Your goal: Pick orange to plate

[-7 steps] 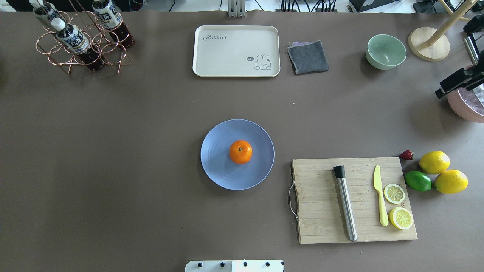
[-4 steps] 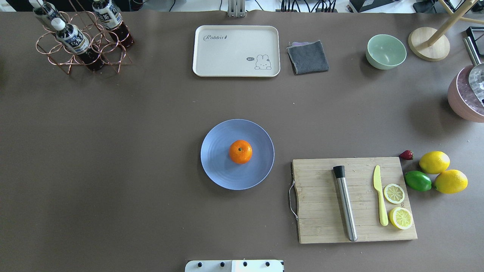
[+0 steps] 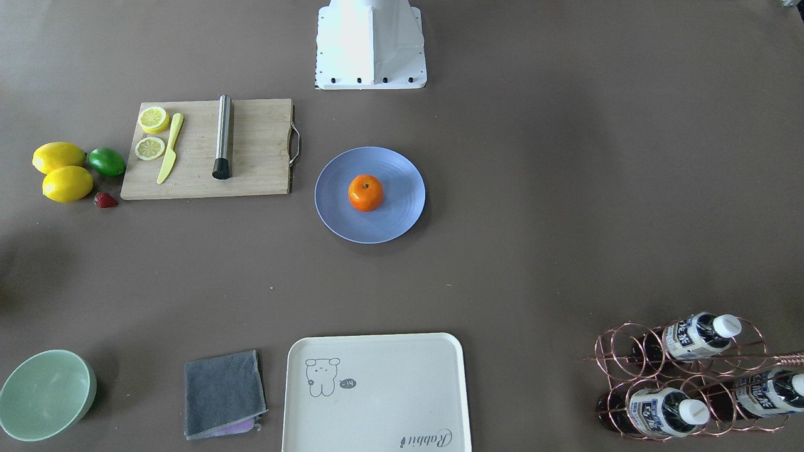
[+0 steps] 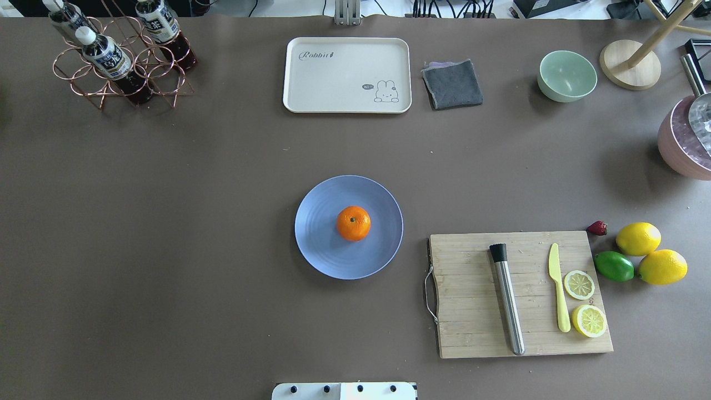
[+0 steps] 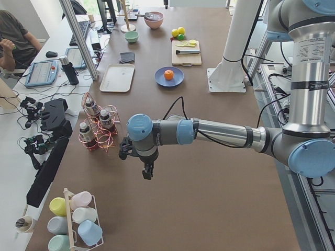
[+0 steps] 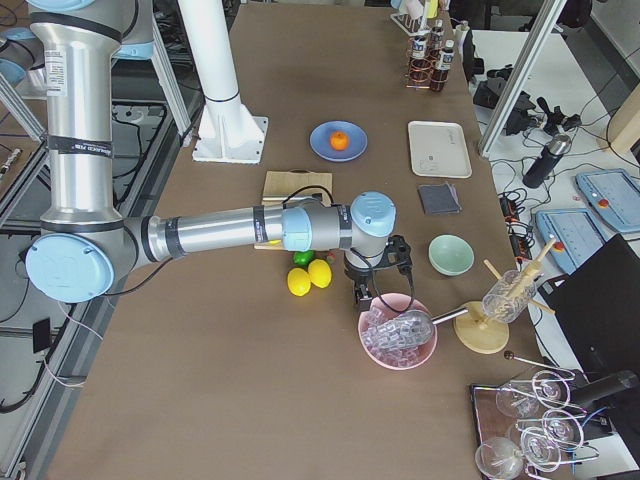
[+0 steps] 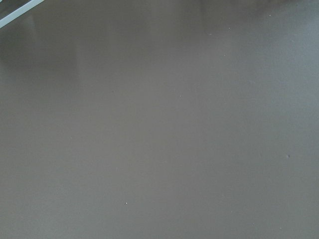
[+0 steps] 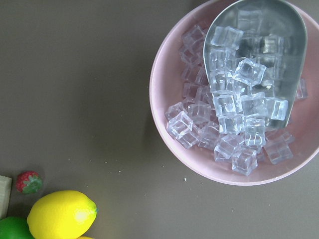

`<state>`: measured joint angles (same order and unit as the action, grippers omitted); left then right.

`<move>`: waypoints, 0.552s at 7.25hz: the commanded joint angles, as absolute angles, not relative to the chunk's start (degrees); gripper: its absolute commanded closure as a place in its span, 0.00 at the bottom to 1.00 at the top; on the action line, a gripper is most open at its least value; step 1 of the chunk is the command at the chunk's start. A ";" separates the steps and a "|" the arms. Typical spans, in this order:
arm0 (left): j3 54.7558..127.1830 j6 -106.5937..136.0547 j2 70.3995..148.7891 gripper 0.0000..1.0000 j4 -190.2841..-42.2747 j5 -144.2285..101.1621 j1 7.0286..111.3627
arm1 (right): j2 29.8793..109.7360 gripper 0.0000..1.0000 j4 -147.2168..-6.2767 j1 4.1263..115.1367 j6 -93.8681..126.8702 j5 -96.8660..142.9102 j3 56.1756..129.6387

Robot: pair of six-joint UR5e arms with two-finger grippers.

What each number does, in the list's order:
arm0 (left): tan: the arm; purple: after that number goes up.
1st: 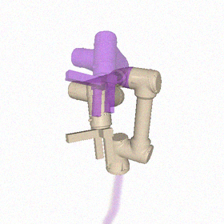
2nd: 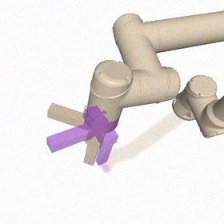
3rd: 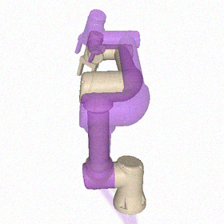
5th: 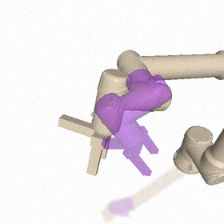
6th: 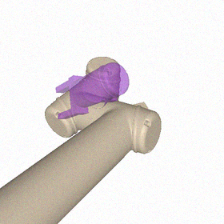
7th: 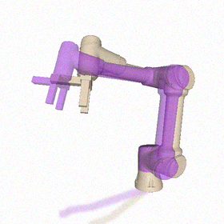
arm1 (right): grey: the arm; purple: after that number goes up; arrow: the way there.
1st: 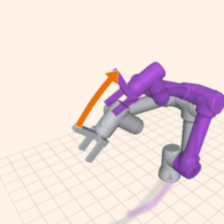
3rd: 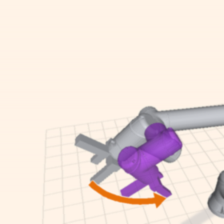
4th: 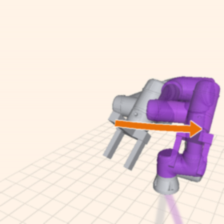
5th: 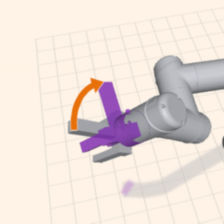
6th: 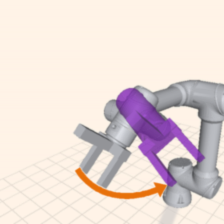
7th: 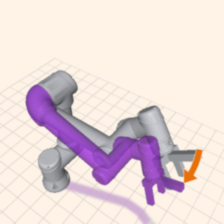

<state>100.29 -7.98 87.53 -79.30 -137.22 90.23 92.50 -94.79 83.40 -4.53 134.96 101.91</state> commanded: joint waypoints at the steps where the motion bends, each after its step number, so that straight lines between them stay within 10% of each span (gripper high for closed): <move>1: 100.20 -8.00 87.45 0.02 -79.36 -137.20 90.26 | 92.20 0.00 -95.27 83.41 -4.66 135.00 101.69; 4: 100.55 -8.00 87.10 0.02 -79.37 -137.28 90.35 | 91.23 0.00 -98.09 83.41 -4.75 134.39 101.69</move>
<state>100.40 -7.99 87.16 -79.36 -137.21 90.32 91.36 -97.69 83.44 -4.68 134.71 101.71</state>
